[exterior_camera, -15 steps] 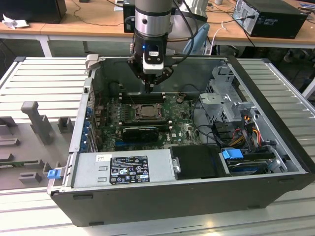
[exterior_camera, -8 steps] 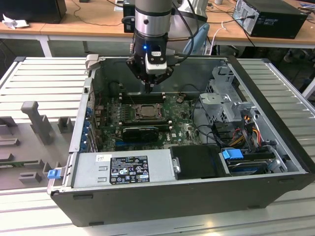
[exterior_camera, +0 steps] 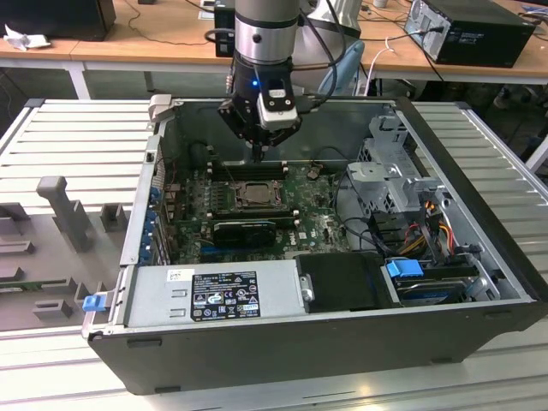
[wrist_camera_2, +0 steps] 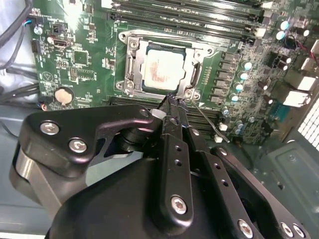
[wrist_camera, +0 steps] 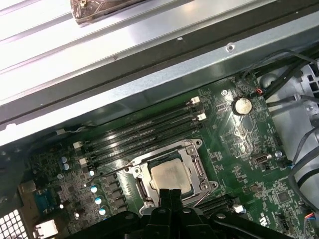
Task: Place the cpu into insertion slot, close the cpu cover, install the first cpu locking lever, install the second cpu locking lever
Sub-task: 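Install the first cpu locking lever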
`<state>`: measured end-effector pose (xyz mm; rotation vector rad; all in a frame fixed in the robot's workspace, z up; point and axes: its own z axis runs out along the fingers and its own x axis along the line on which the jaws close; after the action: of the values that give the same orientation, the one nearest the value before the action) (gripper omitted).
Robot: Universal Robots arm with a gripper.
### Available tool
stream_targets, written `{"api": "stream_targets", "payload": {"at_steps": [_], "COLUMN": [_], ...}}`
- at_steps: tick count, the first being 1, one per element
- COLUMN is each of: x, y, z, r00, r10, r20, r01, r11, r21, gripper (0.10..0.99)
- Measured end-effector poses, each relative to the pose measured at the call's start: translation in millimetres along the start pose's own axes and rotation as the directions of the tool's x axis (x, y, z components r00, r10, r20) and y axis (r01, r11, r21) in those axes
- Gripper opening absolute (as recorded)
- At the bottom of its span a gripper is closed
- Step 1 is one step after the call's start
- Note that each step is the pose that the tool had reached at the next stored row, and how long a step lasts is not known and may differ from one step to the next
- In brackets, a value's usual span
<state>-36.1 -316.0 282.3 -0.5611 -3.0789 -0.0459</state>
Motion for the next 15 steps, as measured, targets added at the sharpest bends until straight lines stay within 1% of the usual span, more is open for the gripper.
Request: {"api": "stream_targets", "payload": {"at_steps": [8, 13, 15], "x": [0.0, 0.0, 0.0], "y": [0.0, 0.0, 0.0], "z": [0.0, 0.0, 0.1], "r00": [0.9977, 0.9942, 0.9917], "r10": [-0.067, -0.107, -0.129], "r20": [-0.0018, -0.0030, -0.0036], "r01": [0.067, 0.107, 0.129], "r11": [0.9977, 0.9942, 0.9917], "r21": [0.001, 0.002, 0.002], "gripper": [0.106, 0.106, 0.106]}}
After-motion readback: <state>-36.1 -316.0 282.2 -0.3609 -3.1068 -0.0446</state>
